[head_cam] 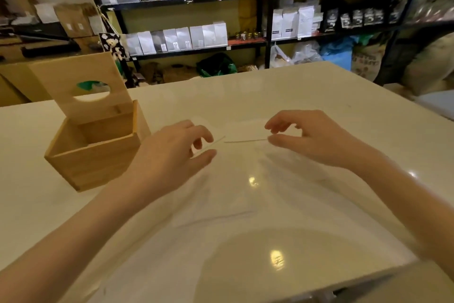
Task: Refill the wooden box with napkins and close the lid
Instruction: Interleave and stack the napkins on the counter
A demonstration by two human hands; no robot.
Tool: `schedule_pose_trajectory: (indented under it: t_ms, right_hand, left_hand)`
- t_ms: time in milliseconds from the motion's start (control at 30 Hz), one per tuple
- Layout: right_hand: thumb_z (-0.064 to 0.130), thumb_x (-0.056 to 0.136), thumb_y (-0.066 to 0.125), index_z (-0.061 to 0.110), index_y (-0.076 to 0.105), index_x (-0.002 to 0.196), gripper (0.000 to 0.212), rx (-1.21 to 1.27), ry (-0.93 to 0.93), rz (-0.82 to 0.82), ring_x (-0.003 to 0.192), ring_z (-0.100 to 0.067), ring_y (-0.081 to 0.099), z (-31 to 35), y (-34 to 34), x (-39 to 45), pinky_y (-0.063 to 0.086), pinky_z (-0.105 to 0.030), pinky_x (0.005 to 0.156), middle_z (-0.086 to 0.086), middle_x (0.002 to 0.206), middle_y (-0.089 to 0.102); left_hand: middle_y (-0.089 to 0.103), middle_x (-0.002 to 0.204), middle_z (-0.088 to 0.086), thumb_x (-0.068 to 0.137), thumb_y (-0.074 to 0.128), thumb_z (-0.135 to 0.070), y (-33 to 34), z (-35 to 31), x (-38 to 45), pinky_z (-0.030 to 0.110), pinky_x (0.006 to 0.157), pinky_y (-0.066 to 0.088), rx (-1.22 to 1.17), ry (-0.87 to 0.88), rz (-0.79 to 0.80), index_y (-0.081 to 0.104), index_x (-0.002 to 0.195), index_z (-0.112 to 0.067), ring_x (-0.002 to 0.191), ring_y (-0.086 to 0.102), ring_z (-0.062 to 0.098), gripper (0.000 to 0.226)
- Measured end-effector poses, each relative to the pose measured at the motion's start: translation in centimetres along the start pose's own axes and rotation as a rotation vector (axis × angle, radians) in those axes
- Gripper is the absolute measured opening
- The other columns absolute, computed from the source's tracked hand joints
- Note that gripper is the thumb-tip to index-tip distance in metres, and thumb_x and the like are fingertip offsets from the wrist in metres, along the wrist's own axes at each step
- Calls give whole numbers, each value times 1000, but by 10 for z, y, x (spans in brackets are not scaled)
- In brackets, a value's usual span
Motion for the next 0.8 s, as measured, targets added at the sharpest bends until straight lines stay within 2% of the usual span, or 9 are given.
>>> schedule_pose_trajectory:
  t_ms: [100,167,233,333,400,467,633,733,800]
  right_hand:
    - [37,78,63,29,62,104,27,25,58,-118,95,-6,56,-13,-12,-21,43,-22,77,11,97,65]
    - [37,76,67,27,60,112,38,16,49,-175,103,-7,52,-16,-11,-38,41,-27,88,12,105,62]
    - [35,76,69,24,58,118,44,-64,-16,-164,113,-10,49,-15,-3,-52,37,-30,98,9,115,60]
    - [41,81,62,26,53,125,48,-248,-102,-84,128,-10,41,-13,13,-65,24,-29,107,7,132,55]
    - [44,86,53,30,48,129,46,-313,-116,-35,132,-5,36,-12,22,-66,12,-27,111,10,138,49]
    - [47,88,46,32,45,131,45,-327,-112,4,132,-3,34,-11,30,-63,4,-27,111,11,140,47]
    - [45,89,46,26,60,117,36,-369,-107,-5,119,-9,52,-5,34,-55,9,-34,113,7,124,63]
    - [33,87,56,18,70,95,23,-513,-193,-46,94,-15,67,1,39,-56,27,-42,107,4,98,74]
    - [26,83,62,17,72,86,14,-588,-219,-79,81,-15,70,5,40,-56,37,-48,101,5,85,76]
  left_hand:
    - [60,101,-7,84,48,-39,14,-22,24,22,72,41,-73,172,-23,59,110,-26,88,54,10,30]
    - [60,117,-4,88,50,-31,32,-32,38,23,87,38,-83,273,2,57,115,-23,109,51,13,30]
    - [56,129,0,90,49,-26,51,-37,47,23,98,31,-54,370,56,56,121,-19,124,43,15,32]
    - [51,136,0,92,45,-23,73,-32,53,13,101,20,-61,427,132,53,125,-18,132,35,14,34]
    - [48,139,-1,93,45,-23,81,-24,54,7,100,13,-93,418,177,51,127,-18,134,30,12,35]
    - [45,140,-5,93,45,-24,86,-19,54,7,101,12,-130,403,217,49,128,-20,135,27,7,36]
    - [46,139,-6,93,44,-26,92,-15,55,19,110,8,-189,374,269,50,127,-22,131,31,2,35]
    - [50,137,-5,92,45,-26,92,-14,54,20,111,9,-210,367,231,54,124,-22,127,40,3,33]
    - [53,134,-5,92,46,-26,91,-15,53,20,111,9,-204,372,207,55,122,-22,124,43,4,32]
Point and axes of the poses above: each hand's wrist, its own x-axis towards the middle knuckle, its own y-axis out of the palm, z = x × y, the point moved 4 cm from there along x, towards the middle knuckle
